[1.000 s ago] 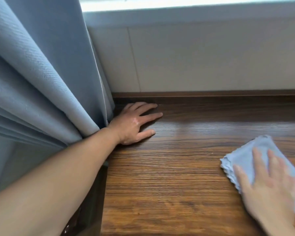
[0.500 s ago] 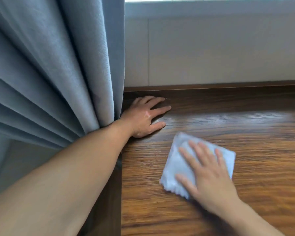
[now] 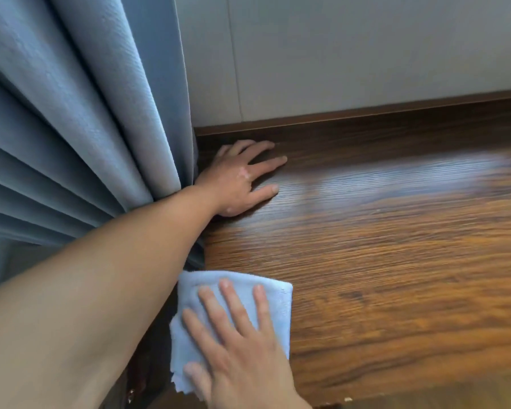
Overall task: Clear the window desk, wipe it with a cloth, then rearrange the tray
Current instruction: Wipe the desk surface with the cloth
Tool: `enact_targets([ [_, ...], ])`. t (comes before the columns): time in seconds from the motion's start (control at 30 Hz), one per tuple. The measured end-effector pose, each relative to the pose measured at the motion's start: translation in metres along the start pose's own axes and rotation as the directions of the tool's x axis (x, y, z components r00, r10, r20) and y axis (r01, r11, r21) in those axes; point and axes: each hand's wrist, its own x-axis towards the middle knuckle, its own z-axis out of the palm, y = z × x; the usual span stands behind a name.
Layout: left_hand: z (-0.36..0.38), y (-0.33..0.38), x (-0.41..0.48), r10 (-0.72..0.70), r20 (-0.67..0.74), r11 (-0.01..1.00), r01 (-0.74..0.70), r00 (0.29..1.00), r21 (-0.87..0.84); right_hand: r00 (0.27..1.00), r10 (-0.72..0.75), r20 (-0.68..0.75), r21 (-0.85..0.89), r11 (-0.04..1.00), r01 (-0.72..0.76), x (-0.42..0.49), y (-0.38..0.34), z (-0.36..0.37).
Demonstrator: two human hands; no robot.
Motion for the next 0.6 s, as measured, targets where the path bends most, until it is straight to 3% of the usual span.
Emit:
enact_targets([
  [0.1, -0.001, 0.001, 0.000, -0.004, 0.011, 1.000, 0.004, 1.000, 0.001, 0.998, -0.065, -0.018, 0.005, 0.998, 0.065, -0.066, 0.070, -0.009],
  [0.13, -0.001, 0.001, 0.000, -0.005, 0.012, 1.000, 0.005, 1.000, 0.008, 0.999, 0.011, -0.045, -0.007, 1.000, -0.012, -0.082, 0.107, -0.016],
  [0.2, -0.001, 0.001, 0.000, -0.012, 0.021, 1.000, 0.011, 1.000, 0.019, 0.948, 0.316, -0.043, -0.029, 0.948, -0.317, -0.103, 0.189, -0.032],
  [0.23, -0.001, 0.002, 0.000, -0.015, 0.024, 1.000, 0.014, 1.000, 0.023, 0.859, 0.511, -0.022, -0.011, 0.859, -0.512, -0.107, 0.226, -0.044],
  [0.3, -0.002, 0.004, 0.000, -0.023, 0.018, 0.999, 0.023, 1.000, 0.035, 0.604, 0.797, -0.013, 0.080, 0.603, -0.793, -0.103, 0.269, -0.061],
  [0.33, -0.002, 0.004, 0.000, -0.029, 0.010, 0.999, 0.028, 1.000, 0.037, 0.498, 0.867, -0.025, 0.120, 0.497, -0.859, -0.097, 0.271, -0.063],
  [0.37, -0.001, 0.004, -0.001, -0.033, 0.004, 0.999, 0.033, 0.999, 0.039, 0.443, 0.895, -0.057, 0.129, 0.446, -0.886, -0.088, 0.262, -0.059],
  [0.4, -0.001, 0.005, -0.002, -0.037, 0.000, 0.998, 0.037, 0.999, 0.043, 0.436, 0.893, -0.107, 0.122, 0.448, -0.886, -0.079, 0.242, -0.053],
  [0.43, -0.001, 0.005, -0.002, -0.039, -0.007, 0.998, 0.039, 0.999, 0.046, 0.490, 0.859, -0.151, 0.101, 0.506, -0.856, -0.073, 0.211, -0.044],
  [0.53, 0.002, 0.006, 0.000, -0.020, -0.052, 0.999, 0.022, 0.998, 0.044, 0.760, 0.623, -0.187, 0.091, 0.781, -0.618, -0.067, 0.090, -0.019],
  [0.6, 0.005, 0.009, 0.002, -0.023, -0.077, 0.999, 0.026, 0.997, 0.034, 0.861, 0.473, -0.186, 0.099, 0.881, -0.462, -0.070, 0.029, -0.002],
])
